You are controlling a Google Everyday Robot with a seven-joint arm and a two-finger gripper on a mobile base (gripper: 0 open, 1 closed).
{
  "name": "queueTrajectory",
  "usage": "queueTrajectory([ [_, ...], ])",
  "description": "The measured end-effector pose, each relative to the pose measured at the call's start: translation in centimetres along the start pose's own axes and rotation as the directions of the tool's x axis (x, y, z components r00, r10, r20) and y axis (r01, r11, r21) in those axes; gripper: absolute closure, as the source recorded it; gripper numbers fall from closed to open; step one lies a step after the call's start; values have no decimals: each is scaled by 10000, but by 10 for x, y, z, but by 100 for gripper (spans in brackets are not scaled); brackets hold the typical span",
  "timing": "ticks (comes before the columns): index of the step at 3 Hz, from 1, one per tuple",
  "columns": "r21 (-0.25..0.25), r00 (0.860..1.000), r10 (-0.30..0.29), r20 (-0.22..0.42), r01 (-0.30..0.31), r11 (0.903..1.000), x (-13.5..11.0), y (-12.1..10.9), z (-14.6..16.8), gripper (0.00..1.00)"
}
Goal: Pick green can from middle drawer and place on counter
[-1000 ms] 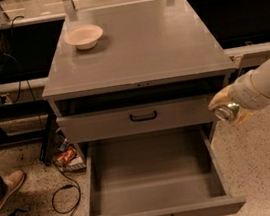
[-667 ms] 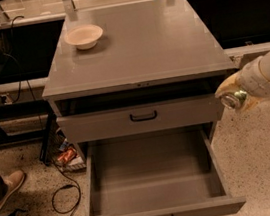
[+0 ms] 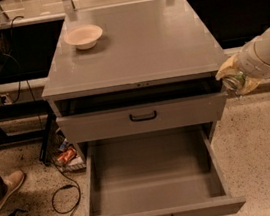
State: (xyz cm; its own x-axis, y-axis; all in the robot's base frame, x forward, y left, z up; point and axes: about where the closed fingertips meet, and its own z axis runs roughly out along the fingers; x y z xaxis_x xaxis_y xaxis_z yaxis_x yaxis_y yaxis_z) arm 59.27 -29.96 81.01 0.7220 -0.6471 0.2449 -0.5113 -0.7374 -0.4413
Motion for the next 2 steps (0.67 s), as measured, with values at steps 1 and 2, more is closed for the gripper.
queueTrajectory([
  [1,-56,10000,12,85,-12,10000,1,-1,2,100],
  [2,-73,9994,-293,-161,292,9995,31,-18,-10,100],
])
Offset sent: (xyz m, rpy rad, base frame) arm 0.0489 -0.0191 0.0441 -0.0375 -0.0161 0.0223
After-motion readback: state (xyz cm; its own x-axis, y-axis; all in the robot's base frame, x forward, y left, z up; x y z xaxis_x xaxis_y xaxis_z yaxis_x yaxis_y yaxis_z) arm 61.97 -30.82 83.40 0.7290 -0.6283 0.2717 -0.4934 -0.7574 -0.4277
